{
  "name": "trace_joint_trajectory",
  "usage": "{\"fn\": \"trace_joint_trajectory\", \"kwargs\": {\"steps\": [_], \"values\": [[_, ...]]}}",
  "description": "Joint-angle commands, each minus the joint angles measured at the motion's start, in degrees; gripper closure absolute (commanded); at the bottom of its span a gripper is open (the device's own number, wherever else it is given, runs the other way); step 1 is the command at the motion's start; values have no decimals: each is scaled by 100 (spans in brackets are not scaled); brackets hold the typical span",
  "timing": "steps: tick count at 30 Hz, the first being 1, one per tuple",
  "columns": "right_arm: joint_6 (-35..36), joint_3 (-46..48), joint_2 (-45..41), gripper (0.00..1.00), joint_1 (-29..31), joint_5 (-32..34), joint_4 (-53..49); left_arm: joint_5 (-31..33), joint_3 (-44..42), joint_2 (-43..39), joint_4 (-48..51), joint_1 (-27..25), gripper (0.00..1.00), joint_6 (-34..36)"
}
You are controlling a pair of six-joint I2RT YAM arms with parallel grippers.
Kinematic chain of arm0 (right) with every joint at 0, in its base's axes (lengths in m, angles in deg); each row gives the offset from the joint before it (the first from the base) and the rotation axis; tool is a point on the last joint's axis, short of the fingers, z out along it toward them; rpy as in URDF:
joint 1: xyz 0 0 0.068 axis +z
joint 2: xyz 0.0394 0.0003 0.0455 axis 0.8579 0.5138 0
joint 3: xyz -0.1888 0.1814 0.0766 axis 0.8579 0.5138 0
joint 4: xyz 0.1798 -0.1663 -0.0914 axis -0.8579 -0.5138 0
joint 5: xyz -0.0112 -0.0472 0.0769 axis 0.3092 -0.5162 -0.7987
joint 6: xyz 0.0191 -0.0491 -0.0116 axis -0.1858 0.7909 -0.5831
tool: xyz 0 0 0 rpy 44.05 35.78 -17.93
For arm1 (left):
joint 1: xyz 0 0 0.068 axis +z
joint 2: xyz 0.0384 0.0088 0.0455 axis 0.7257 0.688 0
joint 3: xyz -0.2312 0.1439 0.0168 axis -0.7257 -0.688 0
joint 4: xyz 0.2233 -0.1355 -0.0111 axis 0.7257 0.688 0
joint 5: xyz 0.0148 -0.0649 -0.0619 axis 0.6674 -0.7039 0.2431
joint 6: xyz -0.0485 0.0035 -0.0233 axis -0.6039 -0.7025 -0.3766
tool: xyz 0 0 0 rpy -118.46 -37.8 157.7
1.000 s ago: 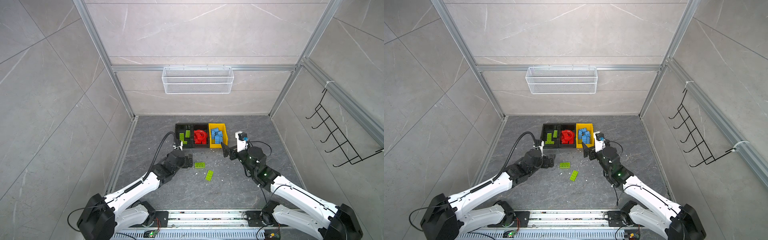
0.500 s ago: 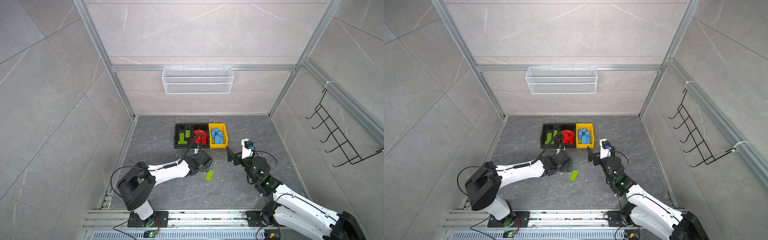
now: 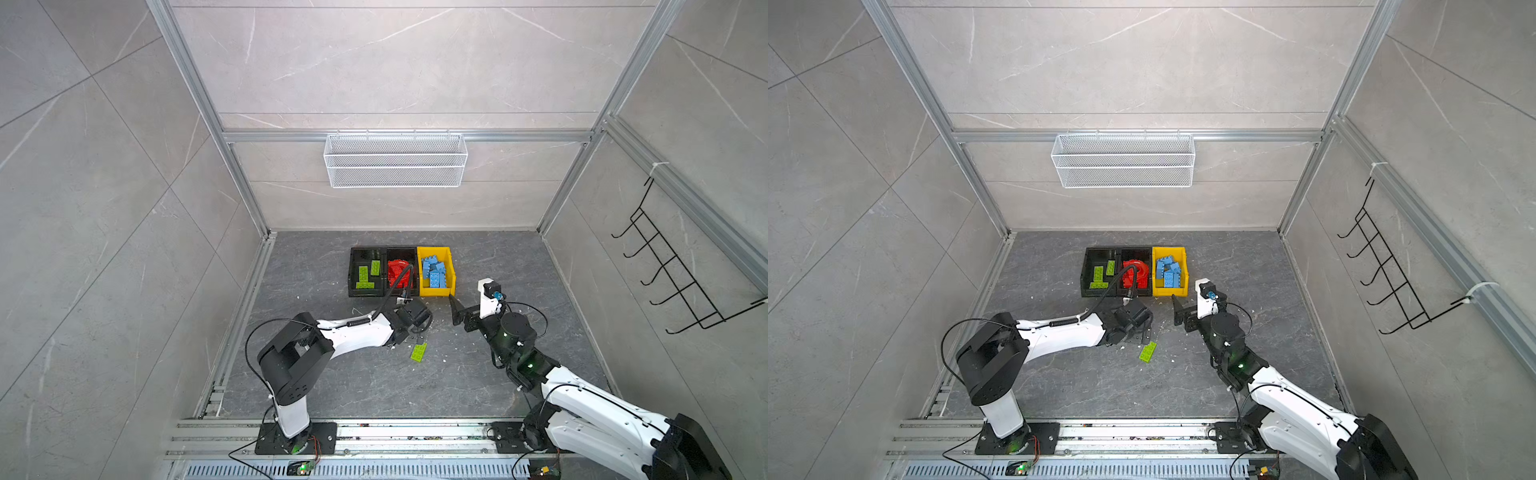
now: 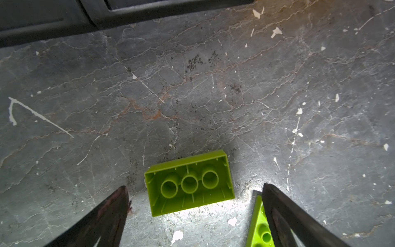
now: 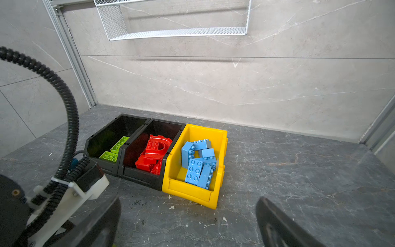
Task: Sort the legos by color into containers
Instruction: 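Close the left gripper on a loose lime-green brick while the right arm withdraws, then lift the lime-green brick with the left gripper and carry it over the black compartment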
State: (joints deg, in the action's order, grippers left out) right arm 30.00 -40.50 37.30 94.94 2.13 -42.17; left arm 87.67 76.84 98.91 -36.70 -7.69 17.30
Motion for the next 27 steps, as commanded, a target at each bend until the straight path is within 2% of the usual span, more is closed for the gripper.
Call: {"fn": "trace_joint_trajectory", "kwargs": {"steps": [1,10,17,27], "values": [[8,5,23,0,-11,-104,195,-105,227,213,21,47,1,-7],[8,78,41,0,-8,63,270,-177,508,583,57,110,8,-45],[10,63,145,0,-8,80,304,-183,496,520,153,122,31,71],[18,5,230,0,-9,63,222,-143,461,537,211,122,34,54]]}}
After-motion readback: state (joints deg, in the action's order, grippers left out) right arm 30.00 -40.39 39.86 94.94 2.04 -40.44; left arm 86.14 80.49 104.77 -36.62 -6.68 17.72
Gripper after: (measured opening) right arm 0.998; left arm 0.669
